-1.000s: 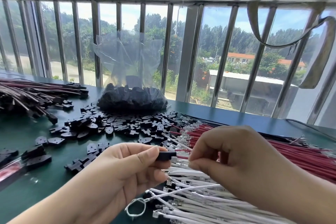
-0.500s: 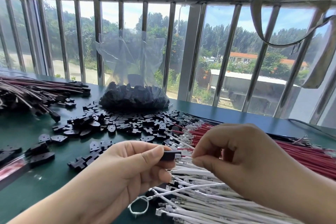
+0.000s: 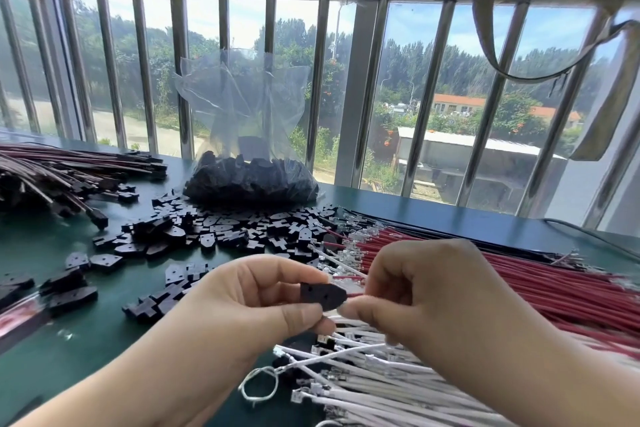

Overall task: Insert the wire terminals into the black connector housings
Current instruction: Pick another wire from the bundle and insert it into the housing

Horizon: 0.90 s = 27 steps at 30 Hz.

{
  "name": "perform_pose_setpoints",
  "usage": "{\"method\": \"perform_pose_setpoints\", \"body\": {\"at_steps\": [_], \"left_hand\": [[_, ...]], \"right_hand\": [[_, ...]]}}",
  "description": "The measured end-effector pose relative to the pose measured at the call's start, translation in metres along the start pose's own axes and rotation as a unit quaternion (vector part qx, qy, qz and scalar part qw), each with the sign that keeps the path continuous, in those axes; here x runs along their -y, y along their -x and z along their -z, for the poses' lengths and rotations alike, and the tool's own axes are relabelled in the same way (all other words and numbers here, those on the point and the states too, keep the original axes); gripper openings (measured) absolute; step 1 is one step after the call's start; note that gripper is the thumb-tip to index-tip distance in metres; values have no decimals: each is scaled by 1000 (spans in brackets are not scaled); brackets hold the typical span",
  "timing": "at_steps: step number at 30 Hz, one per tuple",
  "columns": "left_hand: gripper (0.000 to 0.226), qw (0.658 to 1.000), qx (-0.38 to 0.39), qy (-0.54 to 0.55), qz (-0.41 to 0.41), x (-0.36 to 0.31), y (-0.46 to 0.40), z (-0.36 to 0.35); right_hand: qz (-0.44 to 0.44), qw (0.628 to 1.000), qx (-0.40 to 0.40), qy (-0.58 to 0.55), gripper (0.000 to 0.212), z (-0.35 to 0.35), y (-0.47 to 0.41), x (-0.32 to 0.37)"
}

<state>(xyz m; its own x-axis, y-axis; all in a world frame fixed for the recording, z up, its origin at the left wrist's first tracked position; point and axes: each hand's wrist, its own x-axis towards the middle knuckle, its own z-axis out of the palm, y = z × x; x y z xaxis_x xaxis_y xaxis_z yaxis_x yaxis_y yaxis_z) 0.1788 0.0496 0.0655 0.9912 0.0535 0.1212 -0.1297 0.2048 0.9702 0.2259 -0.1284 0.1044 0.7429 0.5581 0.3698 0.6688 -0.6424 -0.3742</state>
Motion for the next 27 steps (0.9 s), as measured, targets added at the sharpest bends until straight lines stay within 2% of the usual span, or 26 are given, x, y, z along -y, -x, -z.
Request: {"method": "perform_pose_setpoints", "body": {"at_steps": [1,3,4,6,8,9,13,18,20,21,23,24,26,27], "left_hand": [[25,1000,-4,-11,7,1,-1,0],[21,999,-4,-29,32,3,-2,0],[20,998,-10,-33,47,5,-3,1],[29,998,-28,-24,56,8,-4,3],[13,998,-40,-11,48,7,-3,1],[16,998,-39,1,41,7,-3,2],[27,998,-15,42,35,7,-3,6],[34,999,-14,24,26,7,-2,2],[32,999,-30,2,24,6,-2,0],[32,999,-34,-19,23,6,-2,0],[36,996,-36,-74,27,5,-1,-1],[40,994,-40,-98,32,3,-1,-1],[55,990,-54,-125,44,2,-2,0],[59,988,-60,-130,50,3,-2,0]], "right_hand": [[13,998,-1,58,47,-2,0,-2],[43,992,21,120,55,-4,1,-4],[52,991,41,118,52,-4,1,-5],[63,994,66,64,34,-4,0,-7],[86,994,60,24,14,-5,0,-9],[106,993,46,23,12,-5,0,-11],[161,985,20,57,15,-5,4,-10],[185,978,26,89,21,-12,7,-8],[163,981,55,86,25,-8,3,-7],[129,985,104,56,28,-3,-1,-8],[33,978,193,-69,35,10,-11,-18],[-3,980,164,-111,40,16,-18,-29],[-71,988,-22,-137,39,25,-39,-66],[-105,984,-87,-114,33,28,-50,-88]]}}
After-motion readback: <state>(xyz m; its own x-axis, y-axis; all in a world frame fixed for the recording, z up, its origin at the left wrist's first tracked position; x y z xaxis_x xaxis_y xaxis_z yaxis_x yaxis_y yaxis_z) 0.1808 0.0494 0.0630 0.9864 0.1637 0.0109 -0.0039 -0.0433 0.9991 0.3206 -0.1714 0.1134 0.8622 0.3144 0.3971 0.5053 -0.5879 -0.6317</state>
